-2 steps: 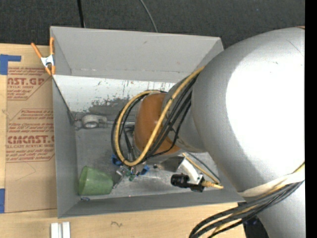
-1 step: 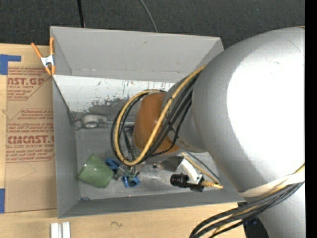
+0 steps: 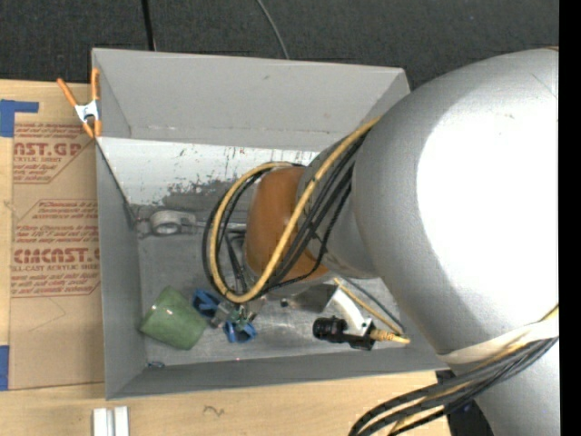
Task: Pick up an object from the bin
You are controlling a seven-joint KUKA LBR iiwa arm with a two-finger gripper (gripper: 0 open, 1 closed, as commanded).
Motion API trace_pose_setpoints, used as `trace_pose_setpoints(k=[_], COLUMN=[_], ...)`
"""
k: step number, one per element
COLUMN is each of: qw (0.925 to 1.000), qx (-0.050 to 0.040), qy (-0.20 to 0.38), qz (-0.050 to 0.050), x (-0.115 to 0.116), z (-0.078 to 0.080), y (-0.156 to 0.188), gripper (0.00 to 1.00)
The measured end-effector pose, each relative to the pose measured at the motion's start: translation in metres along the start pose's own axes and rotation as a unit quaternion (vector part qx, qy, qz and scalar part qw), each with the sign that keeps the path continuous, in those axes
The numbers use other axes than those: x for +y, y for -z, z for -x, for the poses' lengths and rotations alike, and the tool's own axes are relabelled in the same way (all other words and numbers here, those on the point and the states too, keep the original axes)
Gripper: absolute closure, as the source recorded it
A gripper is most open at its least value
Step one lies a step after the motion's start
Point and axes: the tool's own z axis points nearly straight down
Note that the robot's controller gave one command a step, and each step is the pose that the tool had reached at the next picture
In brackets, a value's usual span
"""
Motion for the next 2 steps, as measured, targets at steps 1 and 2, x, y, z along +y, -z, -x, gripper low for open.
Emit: trace_pose_setpoints(k=[1,2], qw=[1.0,1.0], qx=[-0.0011,-0.0021], qy=[0.001,0.001], qz=[0.001,0.002], x=[0.001,0.002], z=[0.0,0.0], y=[0.036,0.093], gripper=[1.0,1.0])
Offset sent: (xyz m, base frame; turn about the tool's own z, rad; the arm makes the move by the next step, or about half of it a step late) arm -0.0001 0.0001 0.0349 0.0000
